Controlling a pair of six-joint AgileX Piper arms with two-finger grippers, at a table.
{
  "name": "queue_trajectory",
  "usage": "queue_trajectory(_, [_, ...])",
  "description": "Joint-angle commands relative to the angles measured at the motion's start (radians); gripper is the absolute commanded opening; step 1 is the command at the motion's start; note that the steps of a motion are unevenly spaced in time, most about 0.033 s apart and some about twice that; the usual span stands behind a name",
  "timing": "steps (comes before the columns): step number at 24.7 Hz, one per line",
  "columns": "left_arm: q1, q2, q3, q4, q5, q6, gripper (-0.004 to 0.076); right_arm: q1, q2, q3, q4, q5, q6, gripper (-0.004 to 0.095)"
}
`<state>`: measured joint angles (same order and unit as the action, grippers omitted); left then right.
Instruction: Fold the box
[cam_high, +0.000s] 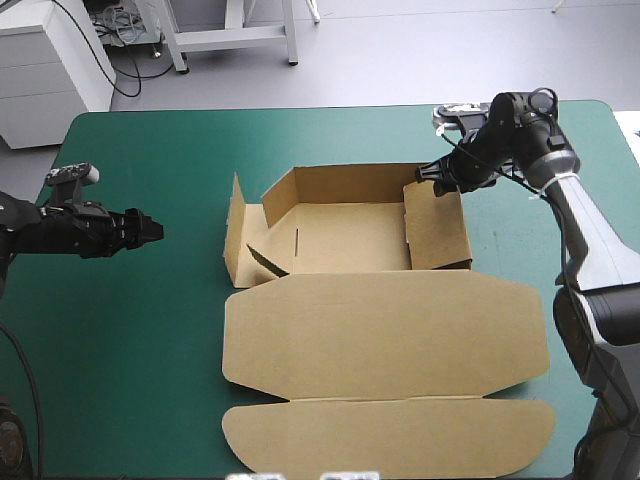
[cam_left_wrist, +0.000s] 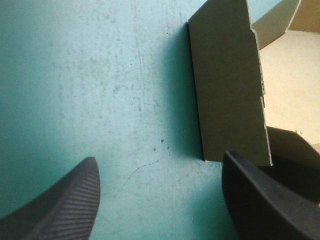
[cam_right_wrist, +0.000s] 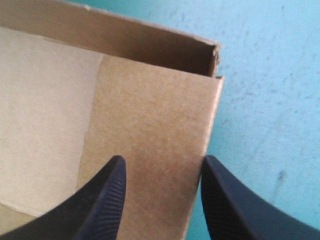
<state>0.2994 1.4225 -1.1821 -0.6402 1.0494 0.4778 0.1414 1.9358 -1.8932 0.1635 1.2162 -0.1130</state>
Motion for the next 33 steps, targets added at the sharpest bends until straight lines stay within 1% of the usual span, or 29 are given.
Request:
queue_trajectory(1, [-0.001,-0.029,-0.036,-0.043,-0.013,0.001,0.0493,-0.002,-0.143,-0.055,-0.020,-0.012,0.003,0.0437])
queue_trajectory(4, [-0.001,-0.029,-0.036,-0.043,-0.018,0.001,0.0493,-0.002,-0.220,-0.055,-0.074,-0.012,0.022,0.0437])
queue_trajectory(6, [-0.001,-0.029,-0.036,-0.043,-0.018,0.001,0.0493,-0.002,-0.247,-0.055,-0.075,-0.012,0.075,0.0437])
queue_trajectory(9, [-0.001,-0.029,-0.036,-0.043,-0.018,0.001,0.0493,-0.002,-0.239,-0.049,-0.075,-0.012,0.092,0.0437])
queue_trajectory(16, [-0.001,-0.029,-0.036,-0.041,-0.011,0.001,0.0493,-0.002,-0.180,0.088,-0.071,-0.014,0.090,0.0436])
queue_trajectory(19, [-0.001,-0.029,-0.036,-0.041,-0.015,0.001,0.0493,-0.002,-0.133,0.150,-0.033,-0.017,0.090,0.0410])
queue_trajectory(23, [-0.001,-0.029,-0.036,-0.043,-0.017,0.001,0.0493,-0.002,-0.091,0.165,0.006,-0.021,0.089,0.0374])
queue_trajectory(30, [-0.001,-0.029,-0.036,-0.043,-0.010,0.001,0.0493,-0.002,-0.064,0.167,0.005,-0.035,0.089,0.0319])
queue_trajectory(33, [-0.001,-0.029,-0.036,-0.043,-0.014,0.001,0.0493,-0.002,-0.062,0.167,0.005,-0.061,0.089,0.0292])
